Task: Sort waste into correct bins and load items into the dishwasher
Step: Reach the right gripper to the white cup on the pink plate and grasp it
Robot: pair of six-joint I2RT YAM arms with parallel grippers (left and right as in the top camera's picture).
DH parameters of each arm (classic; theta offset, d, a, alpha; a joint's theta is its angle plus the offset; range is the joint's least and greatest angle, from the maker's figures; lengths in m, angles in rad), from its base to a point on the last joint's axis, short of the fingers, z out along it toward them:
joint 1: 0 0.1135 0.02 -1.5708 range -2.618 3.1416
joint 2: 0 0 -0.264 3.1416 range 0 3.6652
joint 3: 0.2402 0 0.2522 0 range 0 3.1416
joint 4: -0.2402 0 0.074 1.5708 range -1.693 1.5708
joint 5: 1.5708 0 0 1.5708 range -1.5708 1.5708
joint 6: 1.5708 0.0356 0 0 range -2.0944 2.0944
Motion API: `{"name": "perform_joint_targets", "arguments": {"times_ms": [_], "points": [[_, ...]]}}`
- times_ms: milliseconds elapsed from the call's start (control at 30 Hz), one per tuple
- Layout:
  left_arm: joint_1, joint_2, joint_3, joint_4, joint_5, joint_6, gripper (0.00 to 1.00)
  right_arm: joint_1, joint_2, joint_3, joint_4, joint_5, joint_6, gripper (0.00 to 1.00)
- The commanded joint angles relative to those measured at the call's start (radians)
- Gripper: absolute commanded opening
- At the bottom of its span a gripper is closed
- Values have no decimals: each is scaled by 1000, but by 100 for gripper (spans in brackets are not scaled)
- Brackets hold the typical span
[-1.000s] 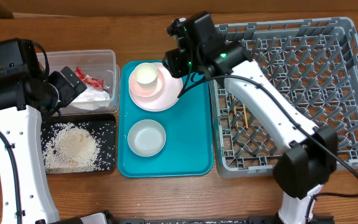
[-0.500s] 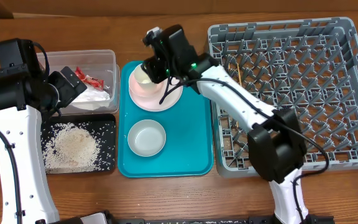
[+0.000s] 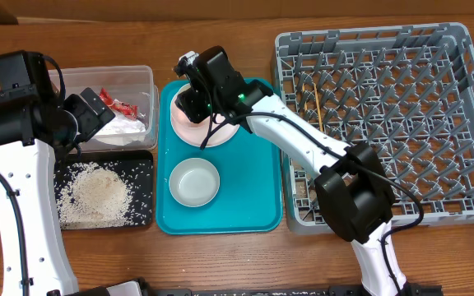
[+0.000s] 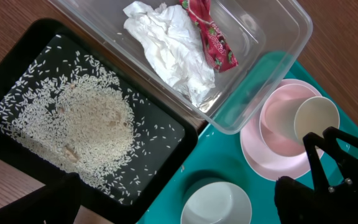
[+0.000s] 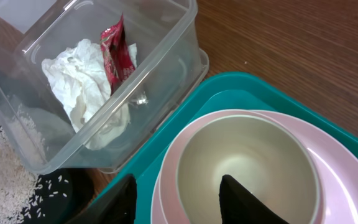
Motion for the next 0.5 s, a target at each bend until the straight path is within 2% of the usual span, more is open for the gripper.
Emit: {"name": "perform_joint_targets", "arguments": {"times_ms": [0,400,467], "points": [[2,5,-3,2,3,-3,100,0,27,13,8,-6,-27,45],[2,5,-3,2,4,-3,100,1,63,13,14,-4,-103,44],[2,5,-3,2,3,-3,100,0,64,13,7,5,-103,40]]}}
